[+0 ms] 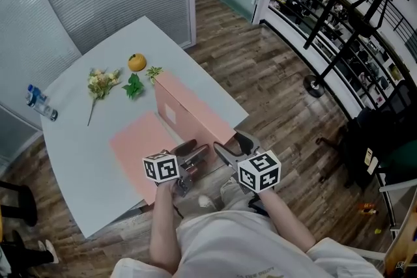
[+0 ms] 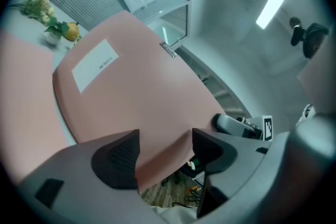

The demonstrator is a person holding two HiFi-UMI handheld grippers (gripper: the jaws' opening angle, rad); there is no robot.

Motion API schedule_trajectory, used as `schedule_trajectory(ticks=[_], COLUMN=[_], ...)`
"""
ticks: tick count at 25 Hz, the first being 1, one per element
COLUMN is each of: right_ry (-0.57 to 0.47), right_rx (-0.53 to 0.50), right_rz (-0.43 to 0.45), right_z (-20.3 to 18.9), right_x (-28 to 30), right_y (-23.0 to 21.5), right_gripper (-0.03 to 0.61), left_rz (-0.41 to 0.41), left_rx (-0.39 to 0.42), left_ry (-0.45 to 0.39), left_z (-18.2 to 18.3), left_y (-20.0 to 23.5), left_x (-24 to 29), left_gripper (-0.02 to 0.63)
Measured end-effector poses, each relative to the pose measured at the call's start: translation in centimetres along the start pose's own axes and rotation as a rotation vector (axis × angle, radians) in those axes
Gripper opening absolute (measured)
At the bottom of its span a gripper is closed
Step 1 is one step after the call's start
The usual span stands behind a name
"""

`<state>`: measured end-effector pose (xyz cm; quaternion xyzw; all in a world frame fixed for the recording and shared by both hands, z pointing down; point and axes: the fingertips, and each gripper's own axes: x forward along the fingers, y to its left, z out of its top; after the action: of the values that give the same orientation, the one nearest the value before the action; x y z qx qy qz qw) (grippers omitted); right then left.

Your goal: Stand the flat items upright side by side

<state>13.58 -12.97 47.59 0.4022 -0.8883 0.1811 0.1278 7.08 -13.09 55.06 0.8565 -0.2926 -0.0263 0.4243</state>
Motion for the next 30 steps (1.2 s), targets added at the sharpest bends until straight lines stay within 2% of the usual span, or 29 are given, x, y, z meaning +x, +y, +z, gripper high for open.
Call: schedule_trajectory(ticks=[6, 12, 17, 21, 24, 28, 30], right_ry=[0.003, 0.009, 0.004, 0.009, 0.014, 0.031, 0.040], right_rx=[-0.084, -0.176, -0.231, -0.224, -0.206, -0.165, -0.134], right_rz=[-0.031, -0.050, -0.078, -0.048, -0.024, 0.026, 0.065], right_z=[-0.2, -0.4, -0.6, -0.7, -0.6, -0.6, -0.2], right_x=[-0.1, -0.1, -0.1, -0.3, -0.6, -1.5, -2.1], right_y=[1.3, 2.4, 2.6, 2.9, 2.9, 3.0, 3.2], right_gripper=[0.301, 0.301, 0.301, 0.301, 0.301, 0.307, 0.308], left_rz=[-0.008, -0.034, 0.013, 0.014, 0.026, 0.116, 0.160], left_rx=[-0.016, -0.074, -0.020, -0.013, -0.025, 0.061, 0.064], left_ry=[-0.019, -0.055, -0.068, -0.077, -0.145, -0.213, -0.225], left_z=[-0.4, -1.0, -1.0, -0.8, 0.3, 1.8, 2.2], left_y=[0.3, 0.3, 0.3, -0.1, 0.0, 0.5, 0.8], left_x=[-0.3, -0.9, -1.2, -1.5, -2.1, -3.2, -3.6], left_gripper=[0.299, 0.298, 0.299, 0.299, 0.299, 0.298, 0.298])
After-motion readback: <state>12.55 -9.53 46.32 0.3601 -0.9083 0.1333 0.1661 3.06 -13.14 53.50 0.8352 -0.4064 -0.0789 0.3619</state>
